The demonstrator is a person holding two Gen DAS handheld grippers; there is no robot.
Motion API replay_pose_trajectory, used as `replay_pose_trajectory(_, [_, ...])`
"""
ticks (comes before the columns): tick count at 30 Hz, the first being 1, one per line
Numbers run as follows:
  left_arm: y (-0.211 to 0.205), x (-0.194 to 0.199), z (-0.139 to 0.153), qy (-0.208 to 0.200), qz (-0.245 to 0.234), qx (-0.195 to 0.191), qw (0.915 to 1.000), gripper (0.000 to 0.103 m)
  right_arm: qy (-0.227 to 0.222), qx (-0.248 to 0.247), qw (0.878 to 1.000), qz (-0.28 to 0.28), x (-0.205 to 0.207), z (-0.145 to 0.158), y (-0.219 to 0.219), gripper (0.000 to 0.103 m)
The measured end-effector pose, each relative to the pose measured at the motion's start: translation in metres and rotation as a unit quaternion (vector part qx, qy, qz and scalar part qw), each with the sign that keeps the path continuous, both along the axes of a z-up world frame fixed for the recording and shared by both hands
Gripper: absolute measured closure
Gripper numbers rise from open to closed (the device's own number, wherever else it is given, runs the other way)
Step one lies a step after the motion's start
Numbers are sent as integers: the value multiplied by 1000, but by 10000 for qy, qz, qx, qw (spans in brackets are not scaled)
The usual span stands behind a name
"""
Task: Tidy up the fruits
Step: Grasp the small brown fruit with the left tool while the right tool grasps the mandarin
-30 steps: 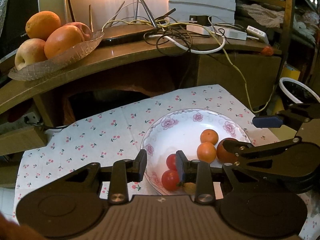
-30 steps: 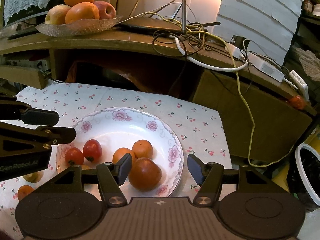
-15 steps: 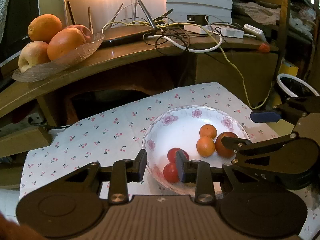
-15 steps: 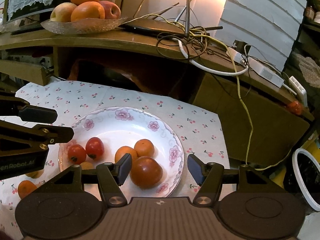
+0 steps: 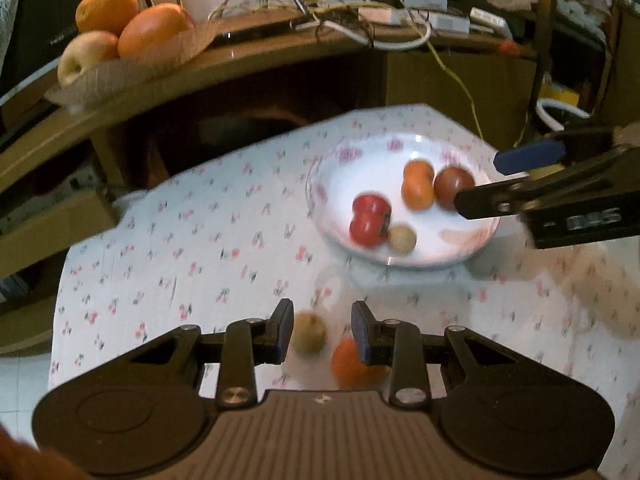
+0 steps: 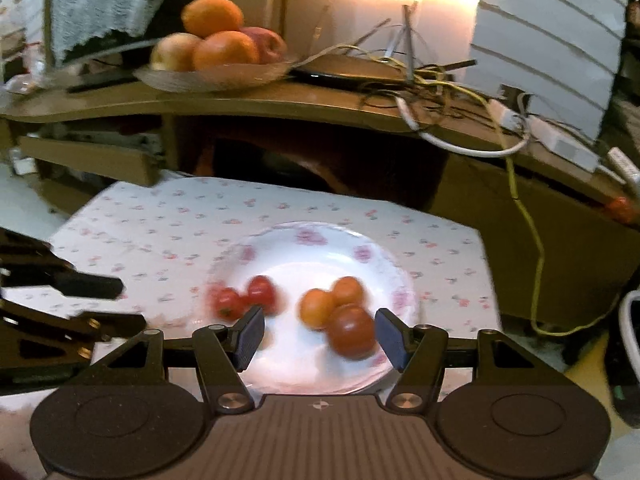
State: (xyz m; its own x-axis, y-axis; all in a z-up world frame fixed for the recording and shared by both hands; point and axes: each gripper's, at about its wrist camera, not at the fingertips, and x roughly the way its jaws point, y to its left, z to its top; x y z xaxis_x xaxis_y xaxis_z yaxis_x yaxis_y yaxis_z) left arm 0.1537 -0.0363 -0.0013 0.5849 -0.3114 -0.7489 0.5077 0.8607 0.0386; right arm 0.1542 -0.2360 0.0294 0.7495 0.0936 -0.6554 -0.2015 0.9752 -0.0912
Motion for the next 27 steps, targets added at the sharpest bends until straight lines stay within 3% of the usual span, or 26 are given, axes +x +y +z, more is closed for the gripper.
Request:
replay_pose_trajectory(4, [16,4,-4,136,169,-29,9998,66,229,355,9976,541,-14,-1,9,43])
replay_pose_trajectory(9, [32,10,-2,134,349,-105,9992,66,520,326,9887,1371,-26,-15,37,45])
replay_pose_trajectory(16, [40,16,-6,234,391,-151,9988,65,815,313,9813,1717,-11,-36,66,46])
replay_pose_trajectory(20, [41,21,-8,277,408,-198,9986,65,972,300,9780,1820,-1,-49,79,57])
replay_pose_trajectory(25, [40,27,-10,359,432,-297,9980,63,1137,608,9729,1919,3,-55,82,62])
replay_pose_trajectory(27, [37,30,-13,414,428,-345,9976,61,1196,694,9709,1957,4,-55,83,74])
